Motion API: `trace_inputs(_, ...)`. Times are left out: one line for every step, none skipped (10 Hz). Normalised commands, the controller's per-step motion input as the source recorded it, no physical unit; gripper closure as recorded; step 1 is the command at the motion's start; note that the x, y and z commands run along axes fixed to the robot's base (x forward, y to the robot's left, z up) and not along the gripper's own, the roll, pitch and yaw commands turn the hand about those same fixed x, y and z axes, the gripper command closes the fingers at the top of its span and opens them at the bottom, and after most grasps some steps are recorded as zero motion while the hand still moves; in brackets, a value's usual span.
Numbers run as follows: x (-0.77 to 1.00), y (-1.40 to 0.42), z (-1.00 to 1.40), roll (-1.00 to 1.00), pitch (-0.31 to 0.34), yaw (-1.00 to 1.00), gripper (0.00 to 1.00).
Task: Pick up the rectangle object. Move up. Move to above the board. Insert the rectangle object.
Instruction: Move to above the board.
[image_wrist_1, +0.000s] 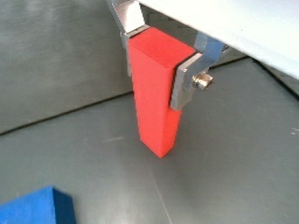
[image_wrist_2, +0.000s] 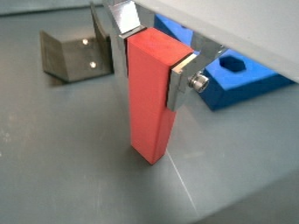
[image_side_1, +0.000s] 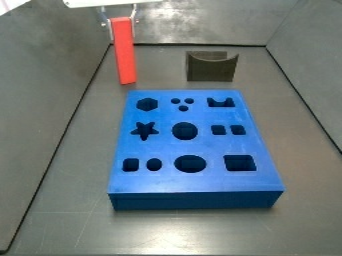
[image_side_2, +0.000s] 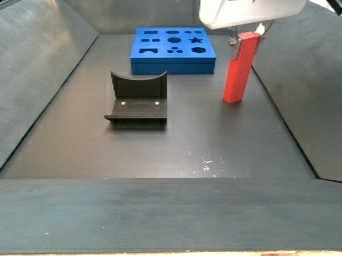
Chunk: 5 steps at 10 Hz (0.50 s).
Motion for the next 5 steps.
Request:
trace_inputs(0.05,-0.10,1.00,0.34,-0.145,0.12,1.00)
trace_inputs(0.03,-0.09,1.00,0.31,-0.073,0.08,1.00)
trace_inputs(0.03,-0.09,1.00,0.25,-0.022,0.06,1.00)
trace_inputs(0.03,-0.08,1.00,0.21,0.005,0.05,1.00)
trace_inputs(0.02,-0.08,1.00,0.15,0.042,0.03,1.00)
